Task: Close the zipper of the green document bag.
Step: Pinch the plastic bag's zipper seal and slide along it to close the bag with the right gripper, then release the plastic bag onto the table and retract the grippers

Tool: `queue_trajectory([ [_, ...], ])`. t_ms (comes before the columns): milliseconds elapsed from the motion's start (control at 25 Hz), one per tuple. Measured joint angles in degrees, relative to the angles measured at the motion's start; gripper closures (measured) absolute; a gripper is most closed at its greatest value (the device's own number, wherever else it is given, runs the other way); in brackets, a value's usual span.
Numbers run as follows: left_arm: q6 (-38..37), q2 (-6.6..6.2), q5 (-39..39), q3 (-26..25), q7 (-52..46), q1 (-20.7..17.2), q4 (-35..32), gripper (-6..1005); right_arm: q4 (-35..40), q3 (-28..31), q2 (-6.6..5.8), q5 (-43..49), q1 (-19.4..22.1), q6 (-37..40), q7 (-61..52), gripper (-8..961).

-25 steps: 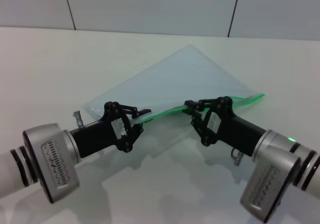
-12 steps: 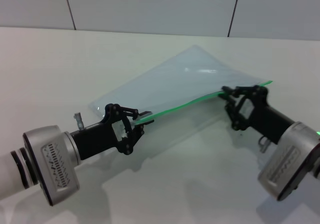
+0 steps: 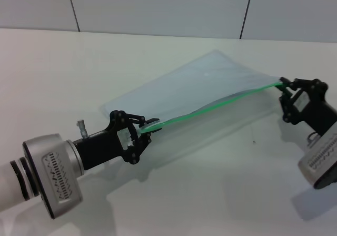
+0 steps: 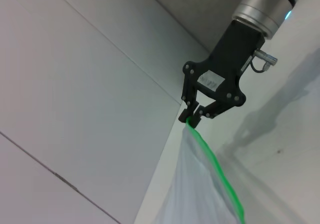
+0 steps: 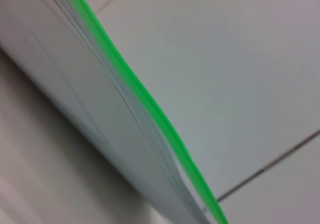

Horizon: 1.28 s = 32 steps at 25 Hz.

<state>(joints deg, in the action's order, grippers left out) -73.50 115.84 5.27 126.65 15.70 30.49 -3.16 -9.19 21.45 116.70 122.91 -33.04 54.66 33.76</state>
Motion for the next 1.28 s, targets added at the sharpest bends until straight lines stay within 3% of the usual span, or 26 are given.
queue_trajectory([
  [520, -0.24, 0.22, -0.4, -0.51, 2.13, -0.38, 0.0, 886, 1.09, 0.1, 0.35, -6.44, 0.64, 0.21, 1.28, 846],
  [800, -0.56, 0.39, -1.92, -0.86, 2.74, -0.86, -0.3, 882, -1.23, 0.11, 0.42, -17.21, 5.22, 9.04, 4.05, 843],
  [1080, -5.1, 0.44, -6.61, -0.89, 2.32, -2.28, -0.19, 878, -4.21, -0.51, 0.45, -20.99, 9.66, 24.01, 4.26, 559],
  [1280, -8.64, 0.4, -7.05, -0.88, 0.6, -2.65, -0.05, 698, -6.13, -1.62, 0.46, -20.72, 10.16, 27.74, 4.27, 351],
])
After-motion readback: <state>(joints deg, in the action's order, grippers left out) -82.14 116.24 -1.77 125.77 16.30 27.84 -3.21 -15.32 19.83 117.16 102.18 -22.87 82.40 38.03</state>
